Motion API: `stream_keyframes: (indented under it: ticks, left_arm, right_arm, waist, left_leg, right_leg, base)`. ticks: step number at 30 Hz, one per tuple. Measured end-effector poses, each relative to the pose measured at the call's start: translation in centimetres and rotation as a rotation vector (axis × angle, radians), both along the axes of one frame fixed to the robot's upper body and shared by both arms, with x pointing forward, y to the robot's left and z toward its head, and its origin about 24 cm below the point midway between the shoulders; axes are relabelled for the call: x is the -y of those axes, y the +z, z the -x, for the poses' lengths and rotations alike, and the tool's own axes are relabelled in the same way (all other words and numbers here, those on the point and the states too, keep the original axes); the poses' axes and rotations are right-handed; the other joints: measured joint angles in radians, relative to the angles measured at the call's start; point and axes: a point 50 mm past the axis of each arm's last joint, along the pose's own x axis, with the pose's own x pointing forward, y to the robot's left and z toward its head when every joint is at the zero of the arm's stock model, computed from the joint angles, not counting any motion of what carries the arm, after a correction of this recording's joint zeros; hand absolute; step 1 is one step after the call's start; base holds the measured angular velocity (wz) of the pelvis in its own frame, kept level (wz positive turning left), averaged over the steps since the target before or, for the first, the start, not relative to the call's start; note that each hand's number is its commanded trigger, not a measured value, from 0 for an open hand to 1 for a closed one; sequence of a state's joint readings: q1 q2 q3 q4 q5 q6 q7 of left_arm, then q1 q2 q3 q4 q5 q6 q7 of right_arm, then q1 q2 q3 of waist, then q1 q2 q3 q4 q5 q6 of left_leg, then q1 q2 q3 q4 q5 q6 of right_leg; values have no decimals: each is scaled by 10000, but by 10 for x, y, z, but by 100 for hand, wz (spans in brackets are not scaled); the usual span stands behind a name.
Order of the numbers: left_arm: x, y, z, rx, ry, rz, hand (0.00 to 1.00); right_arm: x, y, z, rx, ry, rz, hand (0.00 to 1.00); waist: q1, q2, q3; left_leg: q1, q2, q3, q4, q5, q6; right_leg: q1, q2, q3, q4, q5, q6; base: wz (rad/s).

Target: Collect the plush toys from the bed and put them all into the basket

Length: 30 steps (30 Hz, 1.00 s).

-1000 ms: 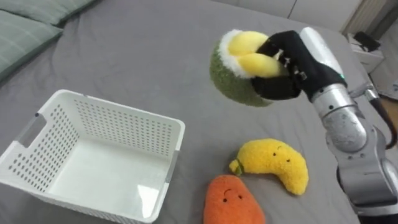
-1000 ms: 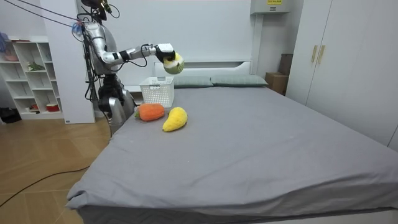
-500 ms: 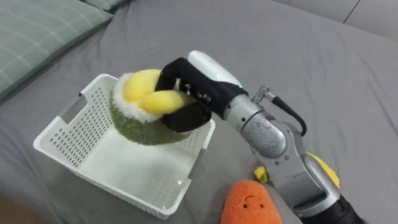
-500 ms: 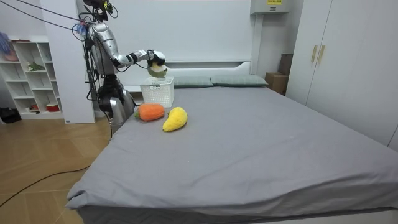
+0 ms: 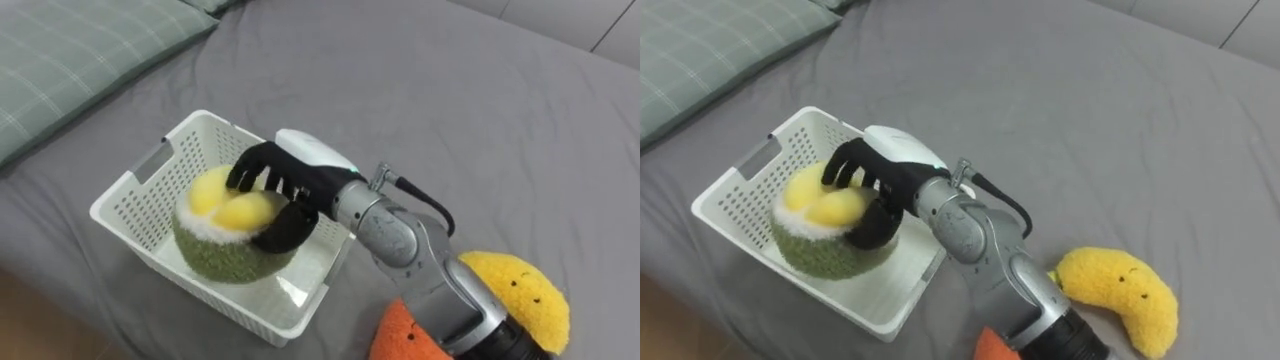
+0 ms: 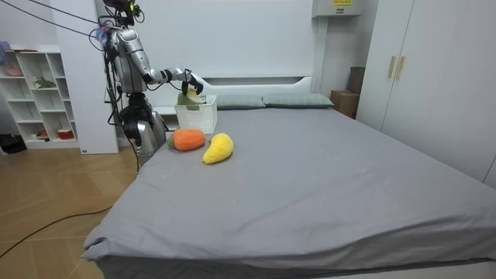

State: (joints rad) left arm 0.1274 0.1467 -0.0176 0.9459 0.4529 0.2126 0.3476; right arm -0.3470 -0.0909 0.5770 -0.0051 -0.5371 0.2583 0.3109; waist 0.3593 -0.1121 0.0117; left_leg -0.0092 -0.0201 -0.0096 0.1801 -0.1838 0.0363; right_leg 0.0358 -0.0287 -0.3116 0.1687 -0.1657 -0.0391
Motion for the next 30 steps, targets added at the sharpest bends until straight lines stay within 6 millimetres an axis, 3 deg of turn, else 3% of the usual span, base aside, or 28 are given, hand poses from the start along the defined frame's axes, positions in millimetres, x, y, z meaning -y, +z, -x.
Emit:
stream_keyframes:
  ticks: [10,16,22,25,30]
  left_arm:
    - [0,-1,2,-137,75,4,0]
    - [2,-2,4,-222,106,83,0]
    - [4,-2,2,-118,200,181,0]
    - [1,-1,1,47,393,167,0]
    - [-2,-1,9,18,622,142,0]
  right_arm:
    - [10,-2,-3,-26,-213,115,0]
    - [16,-1,-6,37,-441,147,0]
    - [27,5,-12,212,-1017,-183,0]
    - [30,10,-14,583,-1307,-443,0]
    - [57,9,-18,954,-2741,-994,0]
  waist:
    - [-131,23,17]
    - [-290,94,68]
    - [-316,71,52]
    - [-505,37,24]
    - [-778,95,36]
  left_leg:
    - [-2,-16,-2,-26,0,2]
    - [-6,-15,-3,-33,-3,7]
    - [1,-13,4,-28,-2,9]
    - [1,-11,14,5,0,10]
    - [188,-12,75,-4,5,24]
  right_leg:
    - [3,-3,-18,-1,0,3]
    - [-16,-9,17,-4,-1,4]
    - [-29,-3,80,-22,1,8]
    - [-17,-6,82,-23,5,14]
    - [149,-19,128,-28,22,42]
  base:
    - [0]
    - [0]
    - [0]
    - [0]
    - [-3]
